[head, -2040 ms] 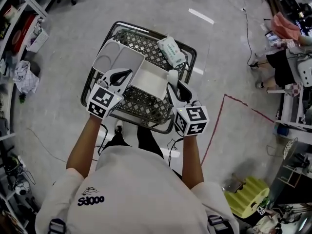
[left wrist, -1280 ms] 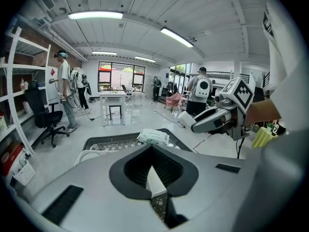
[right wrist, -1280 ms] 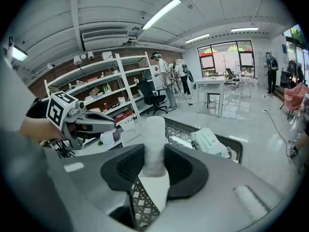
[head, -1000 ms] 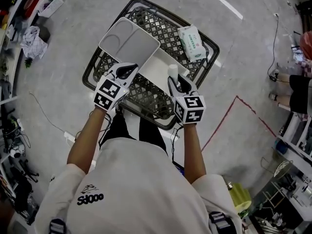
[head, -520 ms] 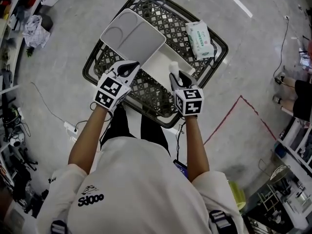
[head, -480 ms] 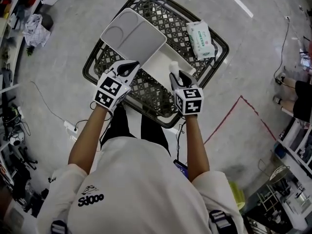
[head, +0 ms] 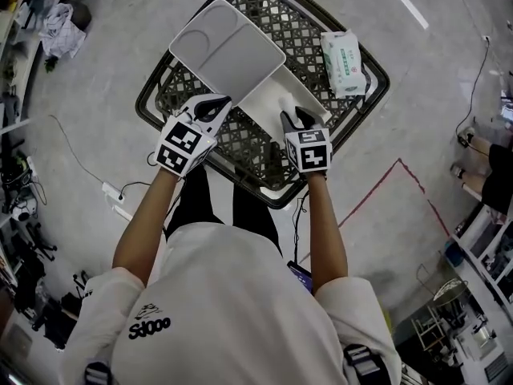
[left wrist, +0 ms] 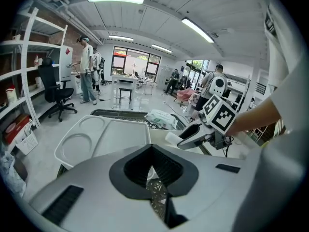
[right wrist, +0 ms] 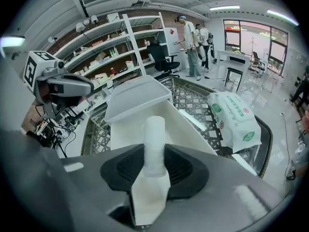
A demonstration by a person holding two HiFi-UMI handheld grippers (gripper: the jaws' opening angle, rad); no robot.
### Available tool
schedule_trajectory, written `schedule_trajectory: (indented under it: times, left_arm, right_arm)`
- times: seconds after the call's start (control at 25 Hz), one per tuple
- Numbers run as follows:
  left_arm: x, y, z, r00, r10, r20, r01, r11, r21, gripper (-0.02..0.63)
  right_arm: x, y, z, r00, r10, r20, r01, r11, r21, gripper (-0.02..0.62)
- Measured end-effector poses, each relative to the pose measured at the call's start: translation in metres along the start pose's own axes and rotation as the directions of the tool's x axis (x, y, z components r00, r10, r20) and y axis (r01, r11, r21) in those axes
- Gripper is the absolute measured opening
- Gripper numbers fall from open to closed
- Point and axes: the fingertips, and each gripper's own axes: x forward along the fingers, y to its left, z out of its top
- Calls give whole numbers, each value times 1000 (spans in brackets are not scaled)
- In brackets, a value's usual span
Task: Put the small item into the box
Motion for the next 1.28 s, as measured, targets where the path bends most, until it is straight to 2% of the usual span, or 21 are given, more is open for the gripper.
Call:
schedule_trajectory:
  times: [0.2,0.52,1.08,1.28]
  left_arm:
    - [3,1,-3,1000,2,-3,-2,1000,-4,0]
    - [4,2,-10,1000,-6,-21,6,1000,-8,0]
    - [-4,-7,-10,1000,-26,-14,26,1000,-1,0]
    - [-12,-7,-9,1000,-19,-7,19,1000,3,0]
  right_arm:
    - [14,-3,-11,997,9,-70,-9,1000,2,141]
    - [27,-10,-20,985,-35,-168,37,999,4,143]
    - [28,-12,-20,985,-56,-165,60,998,15,169]
    - [25,-13,-16,990,-54,-129,58,998,34,172]
